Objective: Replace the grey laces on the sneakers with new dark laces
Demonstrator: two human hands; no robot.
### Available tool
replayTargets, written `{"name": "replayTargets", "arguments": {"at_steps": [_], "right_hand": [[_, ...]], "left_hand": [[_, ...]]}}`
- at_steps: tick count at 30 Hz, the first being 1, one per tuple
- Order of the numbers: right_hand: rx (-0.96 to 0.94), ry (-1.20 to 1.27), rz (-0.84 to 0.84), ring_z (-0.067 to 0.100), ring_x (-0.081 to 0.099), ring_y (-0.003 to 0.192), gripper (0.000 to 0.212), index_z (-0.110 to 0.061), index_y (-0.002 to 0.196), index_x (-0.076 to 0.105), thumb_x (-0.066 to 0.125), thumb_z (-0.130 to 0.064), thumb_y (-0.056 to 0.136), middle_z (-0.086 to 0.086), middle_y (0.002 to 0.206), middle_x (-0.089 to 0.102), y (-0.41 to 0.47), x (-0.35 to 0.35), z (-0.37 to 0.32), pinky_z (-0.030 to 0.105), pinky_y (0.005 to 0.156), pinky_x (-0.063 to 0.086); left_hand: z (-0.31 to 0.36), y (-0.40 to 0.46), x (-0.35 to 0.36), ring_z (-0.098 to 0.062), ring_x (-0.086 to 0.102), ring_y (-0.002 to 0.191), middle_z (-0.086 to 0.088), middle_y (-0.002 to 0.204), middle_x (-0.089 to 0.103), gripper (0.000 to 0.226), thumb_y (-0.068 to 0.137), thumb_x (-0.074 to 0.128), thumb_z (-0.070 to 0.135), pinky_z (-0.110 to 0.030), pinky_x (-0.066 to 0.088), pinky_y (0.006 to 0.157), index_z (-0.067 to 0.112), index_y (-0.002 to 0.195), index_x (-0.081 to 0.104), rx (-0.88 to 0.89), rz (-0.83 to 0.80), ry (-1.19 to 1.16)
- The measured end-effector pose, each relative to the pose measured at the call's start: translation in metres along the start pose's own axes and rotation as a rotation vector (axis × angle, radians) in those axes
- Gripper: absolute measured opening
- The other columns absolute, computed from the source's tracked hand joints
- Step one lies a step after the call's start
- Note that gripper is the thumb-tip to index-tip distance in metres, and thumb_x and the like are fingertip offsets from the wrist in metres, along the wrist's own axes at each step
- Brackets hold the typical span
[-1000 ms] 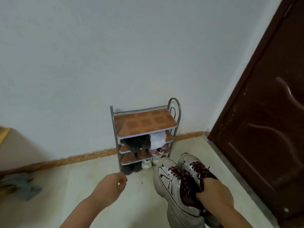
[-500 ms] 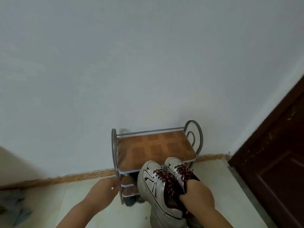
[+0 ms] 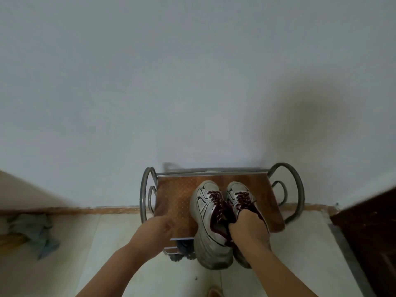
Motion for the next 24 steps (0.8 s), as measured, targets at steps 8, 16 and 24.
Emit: {"name": "replayTargets", "arguments": {"at_steps": [8,16,24], "right_hand": [[-0.011,-0.007,-0.023,0.02,0.056,0.076,0.014,-0.013,0.097,0.064,0.055,-0.021,0.09,0.004,0.091,0.066,0.08,0.027,-0.017,0.026,0.06,0.038],[0.041,0.082,-0.109,0.023,0.059,0.084,0.024,-0.008,0.107,0.059,0.058,-0.024,0.089,0.008,0.099,0.065,0.108,0.054,-0.028,0.028,0.066,0.044],[-0.039,0.044,-0.285,0.025,0.058,0.089,0.034,-0.006,0.099,0.06,0.049,-0.038,0.094,0.009,0.094,0.061,0.11,0.046,-0.011,0.03,0.071,0.045]], "left_hand": [[0.0,0.04,0.013,-0.012,0.06,0.102,0.003,0.114,0.064,0.025,0.096,0.041,0.023,-0.014,0.039,0.078,0.02,0.113,0.06,-0.154,0.011,-0.033],[-0.007,0.051,0.027,-0.015,0.059,0.106,0.001,0.119,0.062,0.029,0.096,0.04,0.021,-0.021,0.044,0.088,0.017,0.118,0.059,-0.233,-0.03,0.015],[-0.01,0.042,0.017,-0.015,0.062,0.096,0.001,0.108,0.066,0.025,0.095,0.043,0.025,-0.025,0.05,0.085,0.019,0.107,0.064,-0.294,0.0,-0.036]]}}
Point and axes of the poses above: each hand's wrist, its own y-axis towards the middle knuckle, its own x-axis out of the palm, z = x × y, the point moved 1 cm from there along y, towards the middle knuckle
